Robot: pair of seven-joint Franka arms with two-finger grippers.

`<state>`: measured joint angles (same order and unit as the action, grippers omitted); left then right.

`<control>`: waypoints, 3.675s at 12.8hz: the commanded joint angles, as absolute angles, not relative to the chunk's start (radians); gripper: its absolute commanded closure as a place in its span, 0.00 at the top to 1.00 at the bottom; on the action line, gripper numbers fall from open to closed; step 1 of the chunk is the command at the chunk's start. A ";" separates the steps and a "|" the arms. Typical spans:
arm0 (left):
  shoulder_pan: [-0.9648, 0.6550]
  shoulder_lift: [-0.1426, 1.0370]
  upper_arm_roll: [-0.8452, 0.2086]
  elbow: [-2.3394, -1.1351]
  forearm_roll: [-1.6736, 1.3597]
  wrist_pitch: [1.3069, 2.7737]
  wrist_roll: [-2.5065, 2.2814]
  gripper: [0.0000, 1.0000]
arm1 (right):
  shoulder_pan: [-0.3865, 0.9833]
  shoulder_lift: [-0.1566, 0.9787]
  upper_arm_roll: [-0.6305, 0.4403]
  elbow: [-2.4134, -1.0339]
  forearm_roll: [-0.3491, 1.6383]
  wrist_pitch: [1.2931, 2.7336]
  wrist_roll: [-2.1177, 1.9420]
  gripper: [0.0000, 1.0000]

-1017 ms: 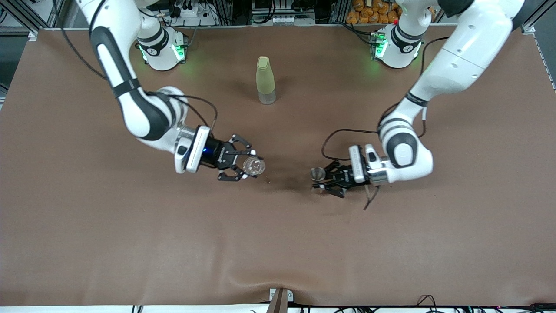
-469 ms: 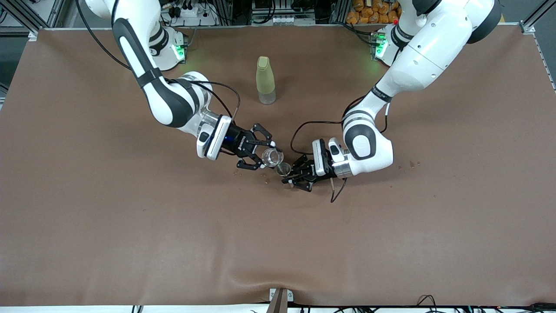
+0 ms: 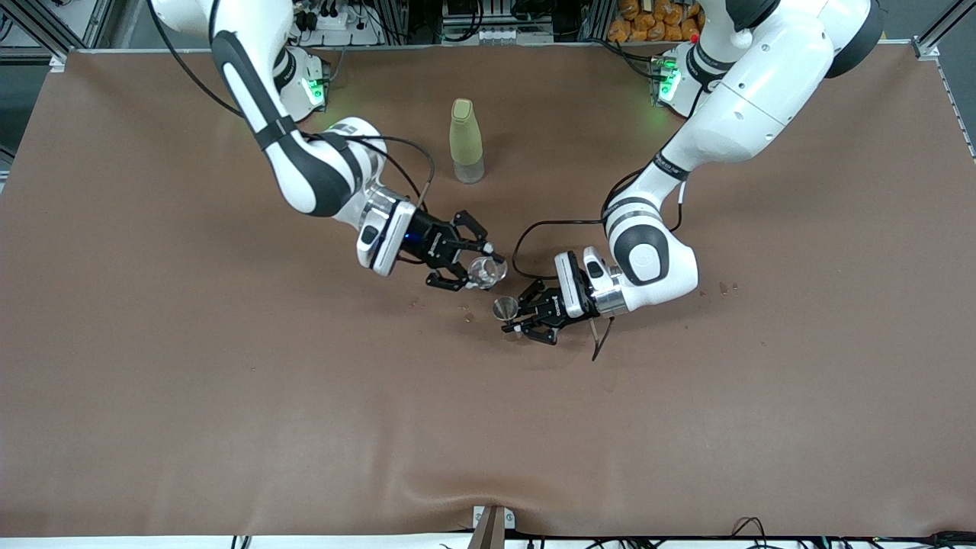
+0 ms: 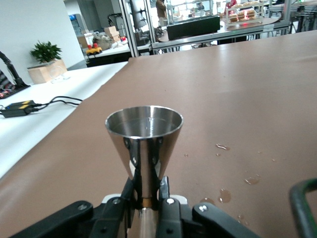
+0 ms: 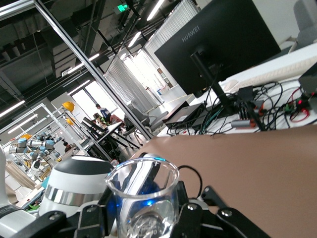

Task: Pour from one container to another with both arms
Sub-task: 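Bring the beaker above the jigger cup with the right gripper, then tilt the beaker with the right gripper, pouring liquid into the jigger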

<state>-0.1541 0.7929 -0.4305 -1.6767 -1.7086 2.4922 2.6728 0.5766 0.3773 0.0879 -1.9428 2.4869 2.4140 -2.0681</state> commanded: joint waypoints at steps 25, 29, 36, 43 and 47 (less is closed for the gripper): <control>-0.112 0.796 -0.439 -1.723 -1.770 2.422 2.746 0.00 | 0.635 0.520 0.078 -1.749 2.519 2.491 -1.947 0.14; -0.110 0.793 -0.437 -1.733 -1.772 2.422 2.746 0.00 | 0.637 0.531 0.078 -1.749 2.517 2.474 -1.841 0.13; -0.106 0.792 -0.439 -1.741 -1.772 2.422 2.746 0.00 | 0.649 0.546 0.081 -1.749 2.523 2.471 -1.726 0.13; -0.104 0.792 -0.442 -1.744 -1.772 2.422 2.746 0.00 | 0.663 0.546 0.081 -1.749 2.618 2.471 -1.614 0.12; -0.104 0.792 -0.442 -1.744 -1.772 2.422 2.746 0.00 | 0.661 0.546 0.080 -1.749 2.649 2.471 -1.579 0.12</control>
<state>-0.1156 0.8037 -0.4313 -1.7280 -1.7338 2.4324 2.7044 0.6486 0.5396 0.0881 -1.7661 2.5542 2.4664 -1.5723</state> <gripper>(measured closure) 0.789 0.502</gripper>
